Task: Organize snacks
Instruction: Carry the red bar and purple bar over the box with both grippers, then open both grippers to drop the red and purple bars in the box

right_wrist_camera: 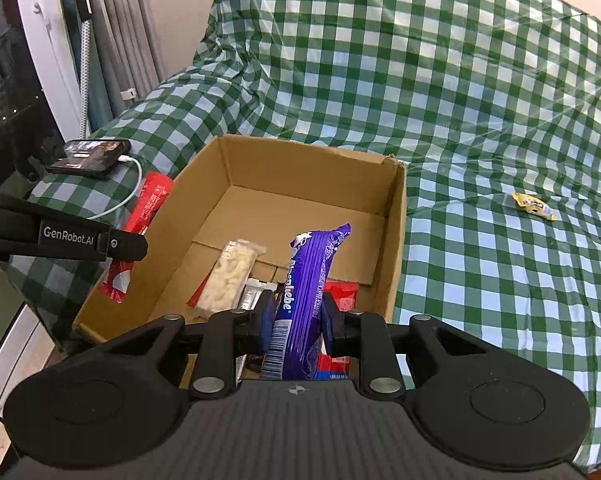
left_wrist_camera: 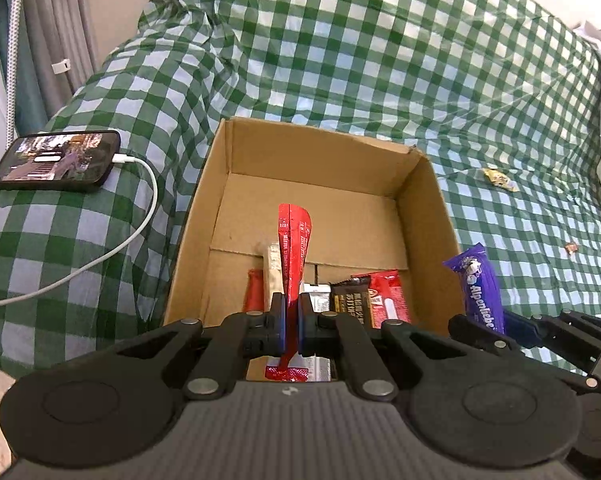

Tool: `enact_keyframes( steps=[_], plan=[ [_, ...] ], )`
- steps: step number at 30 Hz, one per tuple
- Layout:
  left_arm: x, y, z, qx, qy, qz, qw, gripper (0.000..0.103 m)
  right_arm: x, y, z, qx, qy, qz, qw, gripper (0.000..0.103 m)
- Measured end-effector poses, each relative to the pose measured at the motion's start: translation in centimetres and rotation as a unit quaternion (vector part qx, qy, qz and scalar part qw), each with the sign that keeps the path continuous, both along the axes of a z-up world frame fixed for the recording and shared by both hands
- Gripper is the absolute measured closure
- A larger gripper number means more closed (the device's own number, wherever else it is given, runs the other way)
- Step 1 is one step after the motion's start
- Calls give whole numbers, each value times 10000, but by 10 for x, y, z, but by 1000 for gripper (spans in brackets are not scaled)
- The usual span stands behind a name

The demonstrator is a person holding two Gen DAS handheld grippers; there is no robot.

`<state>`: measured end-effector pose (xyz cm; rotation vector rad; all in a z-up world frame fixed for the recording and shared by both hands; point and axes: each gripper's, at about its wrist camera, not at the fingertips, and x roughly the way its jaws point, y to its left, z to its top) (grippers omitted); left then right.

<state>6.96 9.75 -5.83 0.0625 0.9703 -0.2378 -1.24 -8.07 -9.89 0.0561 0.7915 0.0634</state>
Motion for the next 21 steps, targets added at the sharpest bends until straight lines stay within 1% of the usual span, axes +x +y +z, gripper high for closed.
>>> enact_keyframes(
  steps=[7, 15, 17, 19, 20, 21],
  plan=[
    [28, -2, -20, 74, 169, 11, 9998, 97, 30, -2, -18, 7, 177, -10, 9998, 78],
    [52, -6, -43, 195, 316, 9, 9993, 97, 58, -4, -39, 32, 383, -21, 9993, 78],
    [57, -7, -48, 245, 325, 19, 9992, 97, 64, -5, -43, 35, 420, -45, 9991, 78],
    [62, -8, -52, 342, 249, 9, 9991, 94, 69, -7, -44, 45, 418, -57, 9991, 77],
    [65, -8, -53, 369, 198, 27, 9991, 82, 72, -7, -44, 52, 408, -61, 9991, 77],
    [69, -8, -54, 387, 170, 28, 9991, 54, 75, -8, -44, 62, 380, -57, 9992, 76]
  ],
)
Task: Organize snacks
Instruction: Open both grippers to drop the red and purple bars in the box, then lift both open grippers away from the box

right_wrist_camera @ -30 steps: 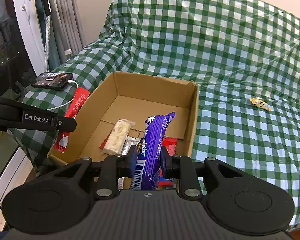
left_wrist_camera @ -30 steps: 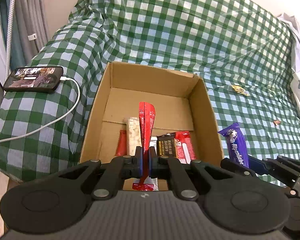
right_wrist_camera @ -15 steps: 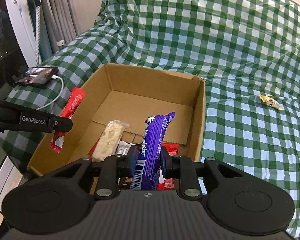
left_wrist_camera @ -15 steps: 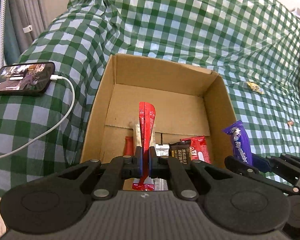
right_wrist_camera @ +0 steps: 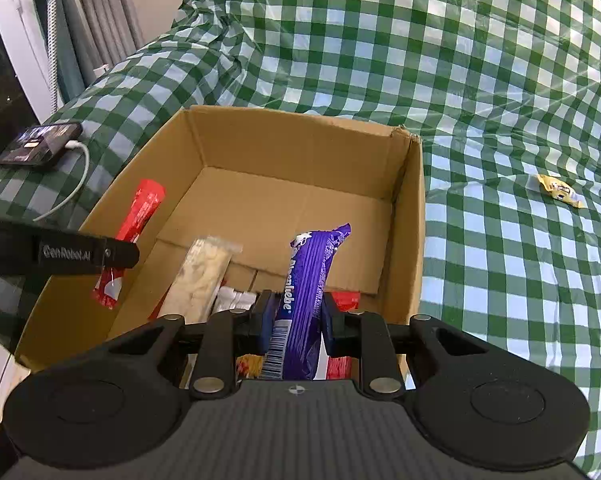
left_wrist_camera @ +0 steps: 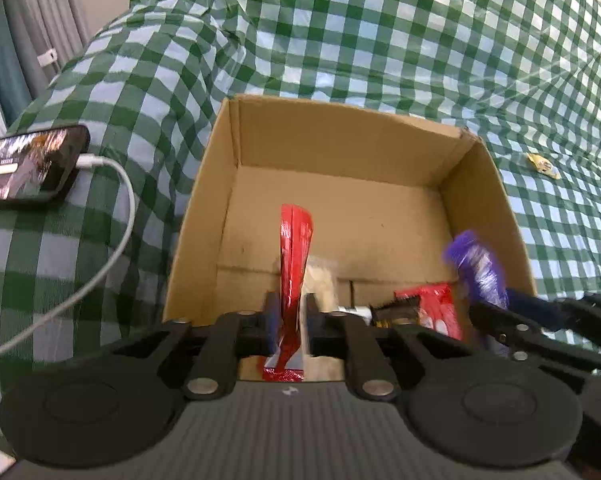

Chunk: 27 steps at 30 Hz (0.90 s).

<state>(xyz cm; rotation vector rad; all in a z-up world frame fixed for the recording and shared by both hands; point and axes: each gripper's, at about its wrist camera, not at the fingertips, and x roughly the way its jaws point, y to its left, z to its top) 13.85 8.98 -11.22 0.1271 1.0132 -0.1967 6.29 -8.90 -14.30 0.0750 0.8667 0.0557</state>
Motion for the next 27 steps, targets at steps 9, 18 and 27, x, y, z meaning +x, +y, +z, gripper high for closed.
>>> enact_keyframes(
  steps=[9, 18, 27],
  plan=[
    [-34, 4, 17, 435, -587, -114, 9973, 0, -10, -10, 17, -135, -95, -341, 9993, 13],
    [-100, 20, 18, 390, -99, 19, 9992, 0, -91, 22, 18, -64, 337, -180, 9993, 10],
    [-147, 29, 53, 297, -384, 246, 9985, 0, -142, 33, 58, -277, -252, -120, 9992, 5]
  ],
)
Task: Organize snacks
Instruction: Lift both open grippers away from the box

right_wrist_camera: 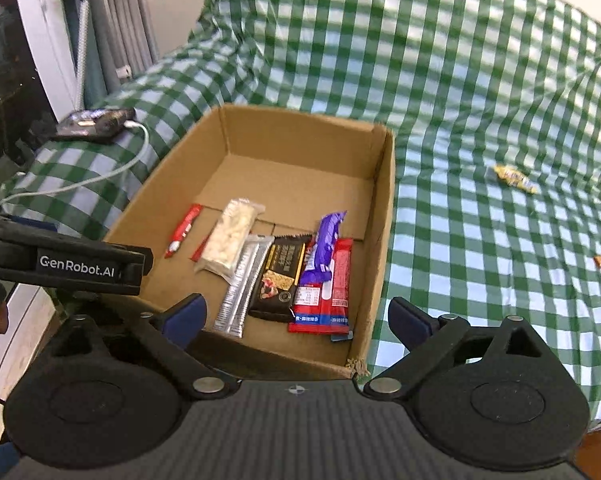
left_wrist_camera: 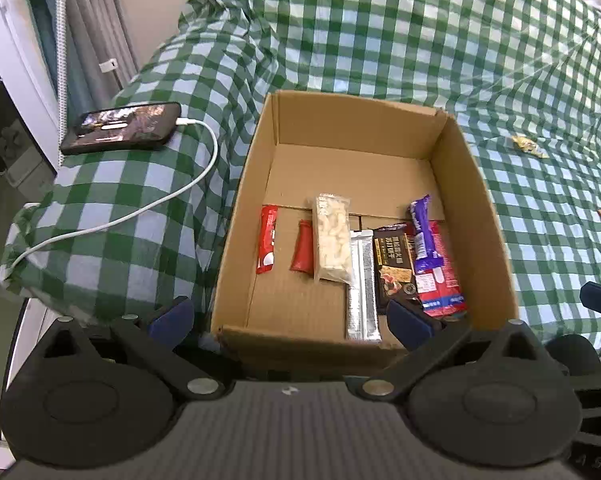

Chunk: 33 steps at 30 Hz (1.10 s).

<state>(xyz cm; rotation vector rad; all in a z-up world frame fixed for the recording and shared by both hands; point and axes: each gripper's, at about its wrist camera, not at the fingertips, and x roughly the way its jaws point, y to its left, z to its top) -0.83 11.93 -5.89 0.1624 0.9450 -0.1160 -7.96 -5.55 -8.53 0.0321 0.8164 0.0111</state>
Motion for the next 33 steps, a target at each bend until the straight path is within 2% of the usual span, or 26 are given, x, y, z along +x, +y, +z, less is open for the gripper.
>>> enact_keyframes(
  steps=[7, 15, 23, 33],
  plan=[
    [-37, -4, 22, -92, -319, -99, 9994, 0, -33, -1, 18, -58, -344, -76, 9994, 4],
    [-71, -10, 34, -185, -508, -125, 9985, 0, -63, -3, 30, -49, -621, -241, 9978, 3],
    [-87, -12, 42, -150, -680, -110, 9975, 0, -82, -4, 34, -6, -778, -321, 9965, 3],
    [-89, -8, 44, -122, -676, -86, 9976, 0, -91, -9, 37, 59, -865, -438, 9953, 3]
  ],
)
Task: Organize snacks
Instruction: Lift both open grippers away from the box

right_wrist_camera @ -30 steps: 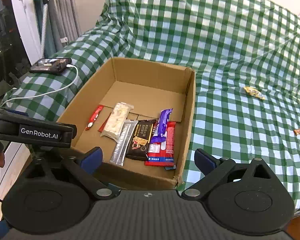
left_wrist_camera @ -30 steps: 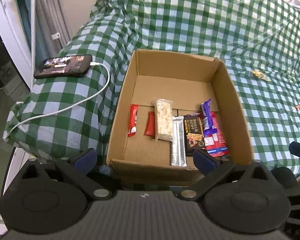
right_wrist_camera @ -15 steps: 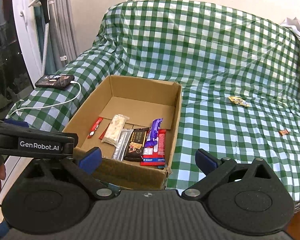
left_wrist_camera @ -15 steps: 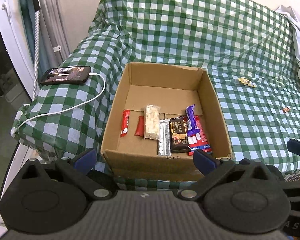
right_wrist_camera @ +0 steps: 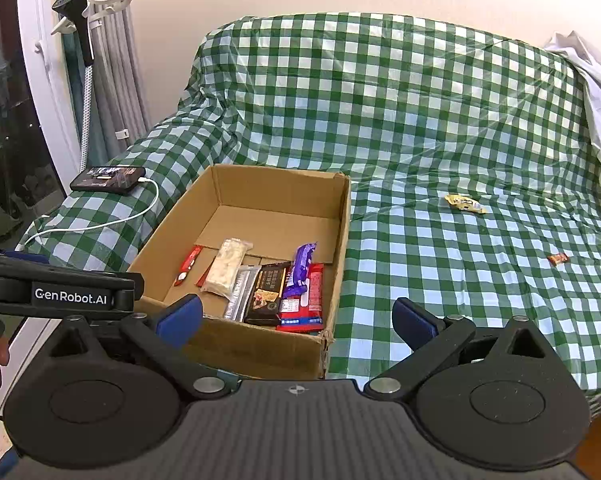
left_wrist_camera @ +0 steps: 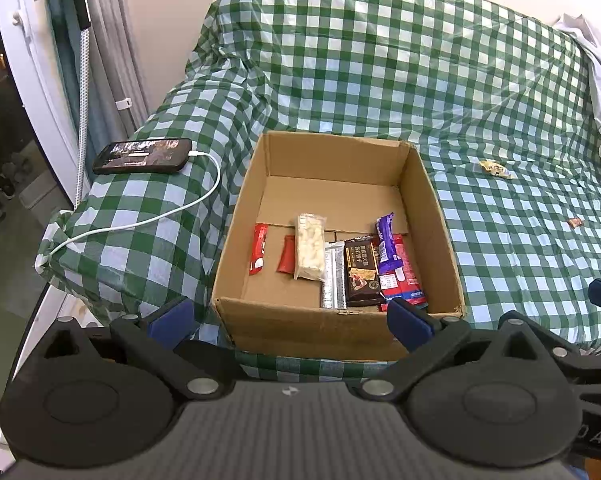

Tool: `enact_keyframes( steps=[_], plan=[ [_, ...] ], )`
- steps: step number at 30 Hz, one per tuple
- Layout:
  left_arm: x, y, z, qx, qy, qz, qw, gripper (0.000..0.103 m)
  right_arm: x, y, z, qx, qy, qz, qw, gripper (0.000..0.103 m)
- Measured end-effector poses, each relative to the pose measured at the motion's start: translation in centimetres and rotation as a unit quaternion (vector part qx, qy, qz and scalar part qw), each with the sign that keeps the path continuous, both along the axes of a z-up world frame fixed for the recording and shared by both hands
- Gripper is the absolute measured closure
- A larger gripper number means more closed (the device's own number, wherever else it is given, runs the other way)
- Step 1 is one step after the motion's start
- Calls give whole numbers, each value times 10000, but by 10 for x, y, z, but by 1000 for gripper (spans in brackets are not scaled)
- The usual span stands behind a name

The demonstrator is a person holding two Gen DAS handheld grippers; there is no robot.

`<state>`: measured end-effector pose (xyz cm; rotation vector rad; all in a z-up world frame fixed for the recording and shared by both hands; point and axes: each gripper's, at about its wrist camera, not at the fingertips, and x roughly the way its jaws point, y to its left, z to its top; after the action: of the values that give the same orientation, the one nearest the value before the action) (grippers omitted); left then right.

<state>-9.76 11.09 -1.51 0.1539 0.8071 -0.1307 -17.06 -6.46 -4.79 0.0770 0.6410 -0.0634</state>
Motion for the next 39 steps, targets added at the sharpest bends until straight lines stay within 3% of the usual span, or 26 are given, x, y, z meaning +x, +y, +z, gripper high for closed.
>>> enact_keyframes(
  steps=[23, 31, 39],
  plan=[
    [4, -9, -2, 36, 76, -104, 9999, 0, -2, -4, -1, 8, 8, -49, 10000, 2],
    [14, -33, -5, 163, 191, -220, 9994, 0, 0, -25, -6, 135, 0, -198, 9997, 2],
    [24, -72, -12, 488, 344, -498, 9970, 0, 6, -64, -22, 560, 111, -568, 9967, 2]
  ],
)
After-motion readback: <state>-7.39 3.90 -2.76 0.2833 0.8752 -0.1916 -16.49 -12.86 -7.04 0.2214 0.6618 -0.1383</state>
